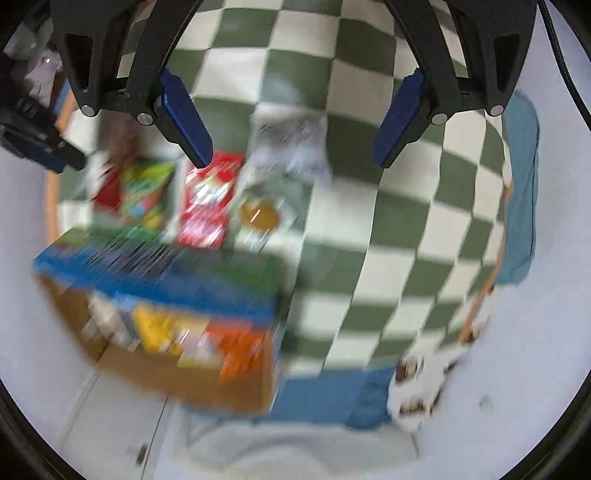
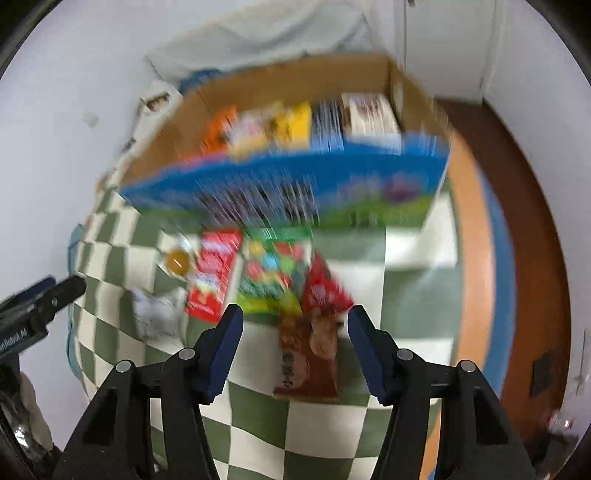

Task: Organize snacks
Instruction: 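Move both tools back to the remaining snacks on the bed, then grasp the white-silver packet with left tool while right tool grasps the brown biscuit packet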

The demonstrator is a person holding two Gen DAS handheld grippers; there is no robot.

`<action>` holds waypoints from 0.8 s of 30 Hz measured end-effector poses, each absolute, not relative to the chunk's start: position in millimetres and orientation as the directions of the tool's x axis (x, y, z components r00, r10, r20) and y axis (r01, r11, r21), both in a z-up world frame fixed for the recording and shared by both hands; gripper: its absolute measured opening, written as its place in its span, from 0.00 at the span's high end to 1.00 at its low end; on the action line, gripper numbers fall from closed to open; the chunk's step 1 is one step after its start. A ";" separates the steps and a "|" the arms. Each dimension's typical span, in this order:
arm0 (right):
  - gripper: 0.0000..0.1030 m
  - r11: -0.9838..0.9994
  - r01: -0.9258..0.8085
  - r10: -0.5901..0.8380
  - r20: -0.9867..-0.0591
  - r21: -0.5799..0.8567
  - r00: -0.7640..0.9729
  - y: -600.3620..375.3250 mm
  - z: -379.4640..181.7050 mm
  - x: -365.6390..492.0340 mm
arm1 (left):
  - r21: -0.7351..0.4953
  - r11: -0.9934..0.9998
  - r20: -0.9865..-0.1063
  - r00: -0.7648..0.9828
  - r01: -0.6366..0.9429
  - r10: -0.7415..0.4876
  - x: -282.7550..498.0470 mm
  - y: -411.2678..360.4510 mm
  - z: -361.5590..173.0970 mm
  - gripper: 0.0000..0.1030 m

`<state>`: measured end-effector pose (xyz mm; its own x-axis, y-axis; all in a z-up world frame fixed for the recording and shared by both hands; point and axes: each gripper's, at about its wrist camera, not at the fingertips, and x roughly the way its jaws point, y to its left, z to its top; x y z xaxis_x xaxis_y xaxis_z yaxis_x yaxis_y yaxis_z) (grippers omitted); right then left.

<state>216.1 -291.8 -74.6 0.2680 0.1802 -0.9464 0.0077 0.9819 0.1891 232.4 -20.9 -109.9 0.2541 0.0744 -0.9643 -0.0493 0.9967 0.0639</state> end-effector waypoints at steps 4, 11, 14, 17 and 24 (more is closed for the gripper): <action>0.36 0.980 0.066 0.179 -0.973 0.190 0.146 -295.7 -129.8 216.3 | 0.042 0.999 -0.995 0.090 -0.029 0.044 236.3 -13.2 -172.3 0.14; 0.36 0.975 0.128 0.176 -0.982 0.184 0.073 -296.9 -168.9 213.0 | -0.252 0.875 -0.948 -0.077 -0.414 -0.309 246.6 34.7 -239.4 0.15; 0.34 0.976 0.133 0.164 -0.984 0.172 0.072 -293.2 -173.8 213.5 | -0.288 0.810 -0.931 -0.050 -0.510 -0.362 256.7 46.1 -249.9 0.15; 0.33 0.981 0.119 0.145 -0.987 0.152 0.072 -282.6 -178.2 214.5 | -0.291 0.767 -0.927 -0.028 -0.572 -0.373 266.2 53.2 -255.9 0.15; 0.35 0.997 0.016 0.071 -0.993 0.073 0.092 -259.6 -181.2 210.1 | -0.203 0.891 -0.975 -0.003 -0.406 -0.223 274.3 32.5 -246.1 0.29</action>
<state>210.2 -259.6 -181.2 0.0918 0.0712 -0.9932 0.0158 0.9972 0.0729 274.3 32.5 -246.1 -0.0028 -0.2228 -0.9749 -0.4061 0.8911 -0.2025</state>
